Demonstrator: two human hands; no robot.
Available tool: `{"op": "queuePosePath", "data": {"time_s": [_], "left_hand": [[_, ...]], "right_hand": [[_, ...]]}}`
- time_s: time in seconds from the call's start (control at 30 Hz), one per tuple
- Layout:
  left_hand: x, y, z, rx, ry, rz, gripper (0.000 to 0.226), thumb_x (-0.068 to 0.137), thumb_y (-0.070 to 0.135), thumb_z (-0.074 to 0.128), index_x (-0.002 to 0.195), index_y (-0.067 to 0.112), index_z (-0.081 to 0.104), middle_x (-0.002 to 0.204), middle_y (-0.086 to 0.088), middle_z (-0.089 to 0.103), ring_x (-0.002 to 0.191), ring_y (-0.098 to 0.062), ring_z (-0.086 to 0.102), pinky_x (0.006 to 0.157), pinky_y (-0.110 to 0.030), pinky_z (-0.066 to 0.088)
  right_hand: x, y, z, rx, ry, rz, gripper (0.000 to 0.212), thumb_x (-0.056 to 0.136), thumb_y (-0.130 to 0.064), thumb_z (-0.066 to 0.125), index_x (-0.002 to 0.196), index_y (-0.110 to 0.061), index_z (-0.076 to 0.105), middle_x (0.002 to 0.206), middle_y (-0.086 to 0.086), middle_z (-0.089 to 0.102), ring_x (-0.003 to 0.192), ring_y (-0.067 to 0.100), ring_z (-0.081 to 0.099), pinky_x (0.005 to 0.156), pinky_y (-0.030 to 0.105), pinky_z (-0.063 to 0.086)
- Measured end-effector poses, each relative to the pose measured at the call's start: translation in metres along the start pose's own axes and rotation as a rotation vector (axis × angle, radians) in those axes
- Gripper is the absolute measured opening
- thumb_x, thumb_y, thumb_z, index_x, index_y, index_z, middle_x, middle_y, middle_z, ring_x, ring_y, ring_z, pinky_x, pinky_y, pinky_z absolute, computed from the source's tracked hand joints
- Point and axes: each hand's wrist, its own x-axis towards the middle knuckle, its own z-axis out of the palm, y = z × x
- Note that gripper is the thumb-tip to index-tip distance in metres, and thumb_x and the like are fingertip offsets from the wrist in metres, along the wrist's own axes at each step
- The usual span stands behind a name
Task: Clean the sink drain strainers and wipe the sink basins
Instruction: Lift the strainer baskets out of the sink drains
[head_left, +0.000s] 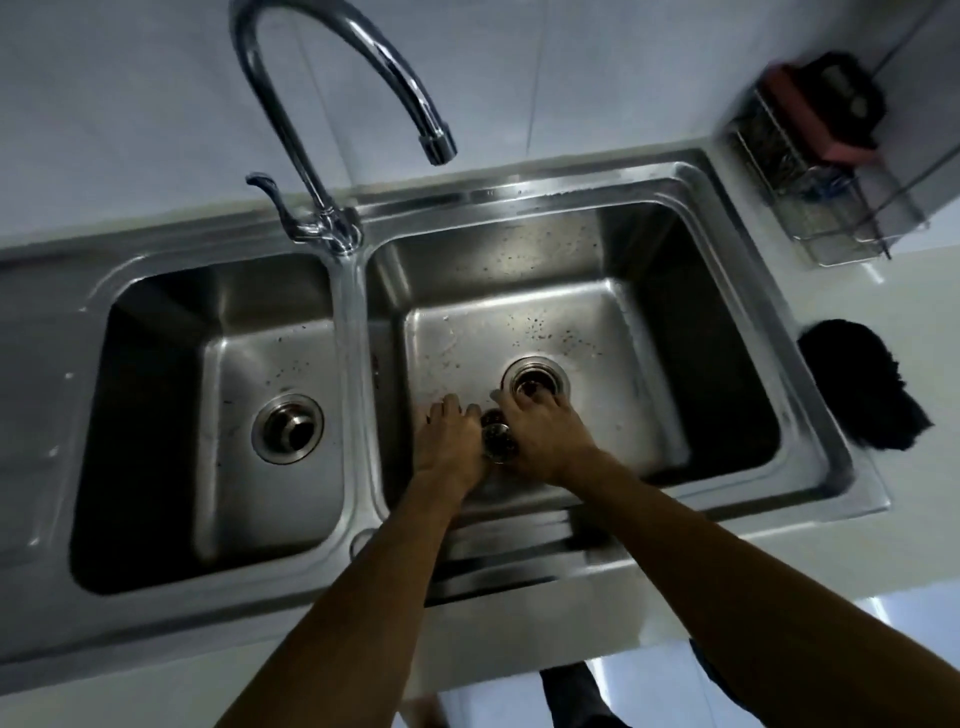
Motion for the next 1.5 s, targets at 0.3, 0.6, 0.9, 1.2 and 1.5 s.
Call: {"op": "queuePosePath", "data": {"time_s": [0.3,0.6,0.9,1.2,1.5], "left_hand": [[0.024,-0.001,0.041,0.016,-0.141,-0.079,0.067,0.086,0.056,0.069,0.14,0.021,0.049,0.143,-0.013,0.047,0.132,-0.032,0.045,0.11,-0.049,0.031],[0.021,0.024,0.017,0.039,-0.154,-0.068,0.065,0.091,0.032,0.069,0.146,0.018,0.039,0.146,-0.014,0.04,0.136,-0.035,0.041,0.115,-0.051,0.032],[0.035,0.13,-0.043,0.002,0.067,0.176,0.083,0.08,0.056,0.075,0.148,0.024,0.041,0.14,-0.008,0.049,0.128,-0.029,0.048,0.104,-0.047,0.031],[0.088,0.098,0.003,0.125,-0.068,-0.022,0.082,0.084,0.061,0.07,0.148,0.02,0.042,0.145,-0.014,0.043,0.135,-0.034,0.041,0.115,-0.052,0.023],[0.127,0.079,0.042,0.217,-0.111,0.0,0.059,0.084,0.065,0.069,0.13,0.029,0.065,0.146,-0.013,0.036,0.136,-0.033,0.035,0.116,-0.051,0.026]], "right_hand": [[0.027,0.006,0.04,-0.059,-0.072,-0.075,0.085,0.092,-0.039,0.064,0.157,-0.013,0.016,0.144,0.02,0.05,0.133,0.043,0.047,0.11,0.054,0.035],[-0.001,0.03,0.013,0.044,-0.019,0.009,0.107,0.077,-0.048,0.079,0.156,-0.017,0.016,0.148,0.019,0.045,0.134,0.04,0.045,0.108,0.052,0.04],[-0.086,0.125,-0.054,0.091,0.207,0.282,0.1,0.079,-0.053,0.077,0.155,-0.018,0.021,0.146,0.016,0.049,0.132,0.038,0.05,0.107,0.053,0.042],[-0.018,0.139,0.005,0.057,0.04,0.245,0.083,0.079,-0.053,0.075,0.144,-0.02,0.036,0.138,0.019,0.05,0.125,0.041,0.05,0.1,0.054,0.043],[0.062,0.131,0.058,-0.179,-0.115,0.03,0.07,0.092,-0.071,0.044,0.154,-0.038,0.034,0.166,0.024,-0.013,0.151,0.051,-0.012,0.122,0.062,0.005]]}}
